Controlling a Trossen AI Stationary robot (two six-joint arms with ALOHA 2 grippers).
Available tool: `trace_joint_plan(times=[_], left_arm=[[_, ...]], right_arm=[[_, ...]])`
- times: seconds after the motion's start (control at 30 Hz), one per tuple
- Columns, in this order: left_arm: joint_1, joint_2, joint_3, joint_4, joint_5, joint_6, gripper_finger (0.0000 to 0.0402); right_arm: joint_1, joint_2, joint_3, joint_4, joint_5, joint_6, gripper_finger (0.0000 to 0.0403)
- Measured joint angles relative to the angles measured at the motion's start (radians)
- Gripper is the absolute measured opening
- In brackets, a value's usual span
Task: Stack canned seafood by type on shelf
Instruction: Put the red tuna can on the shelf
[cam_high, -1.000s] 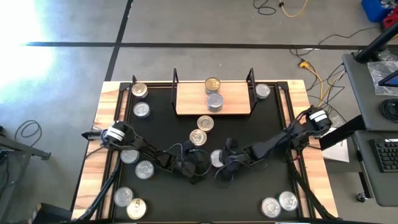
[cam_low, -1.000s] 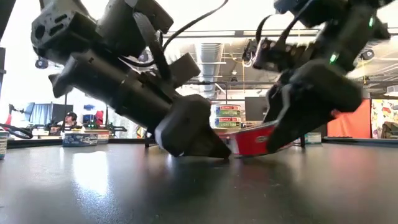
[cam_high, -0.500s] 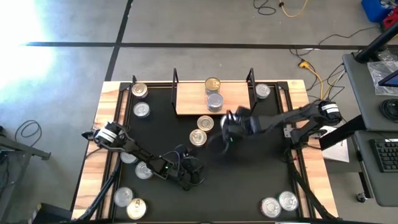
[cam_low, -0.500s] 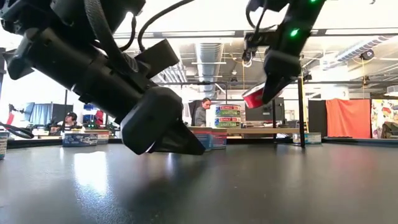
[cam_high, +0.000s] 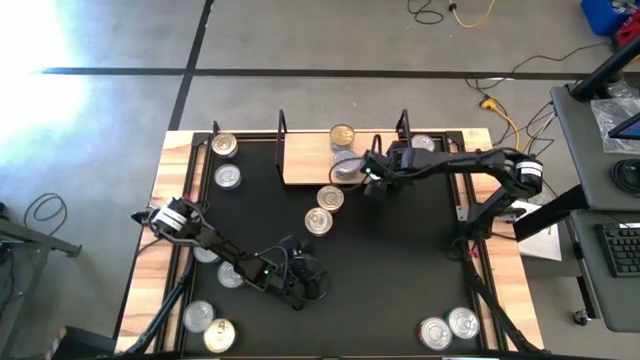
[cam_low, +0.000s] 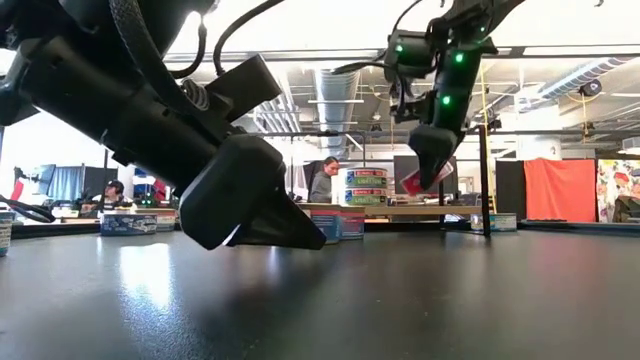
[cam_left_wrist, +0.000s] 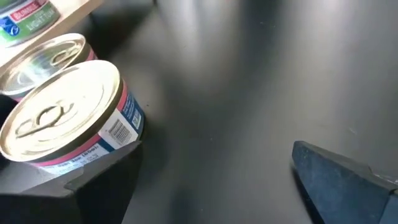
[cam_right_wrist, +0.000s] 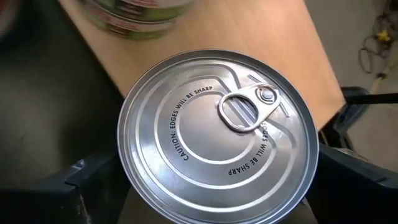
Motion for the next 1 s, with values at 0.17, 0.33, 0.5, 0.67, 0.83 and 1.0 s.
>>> trace_joint_plan(times=[0.17,0.33,0.5,0.67,0.83,1.0], left_arm=[[0.045,-0.046,0.0,-0.019,0.115,0.078,0.0395],[0.078,-0.152,0.0,-0.016,0.185,0.186,0.0382],[0.091,-0.279,0.0,-0.004,0.208,0.3,0.037],[0.097,-0.371,0.0,0.03,0.21,0.417,0.0368],[0.103,-0.423,0.005,0.045,0.211,0.52,0.0368],[0.117,-0.435,0.005,0.045,0.211,0.564,0.0368]], right_arm=[[-0.052,0.001,-0.008,0.026,-0.088,-0.003,0.0391],[-0.063,0.0,-0.008,0.024,-0.089,0.104,0.0395],[-0.061,0.0,-0.009,0.023,-0.089,0.255,0.0396],[-0.061,0.0,-0.009,0.022,-0.079,0.371,0.0397],[-0.049,0.0,-0.009,0.021,-0.076,0.469,0.0397],[-0.018,0.0,-0.009,0.022,-0.074,0.552,0.0398]])
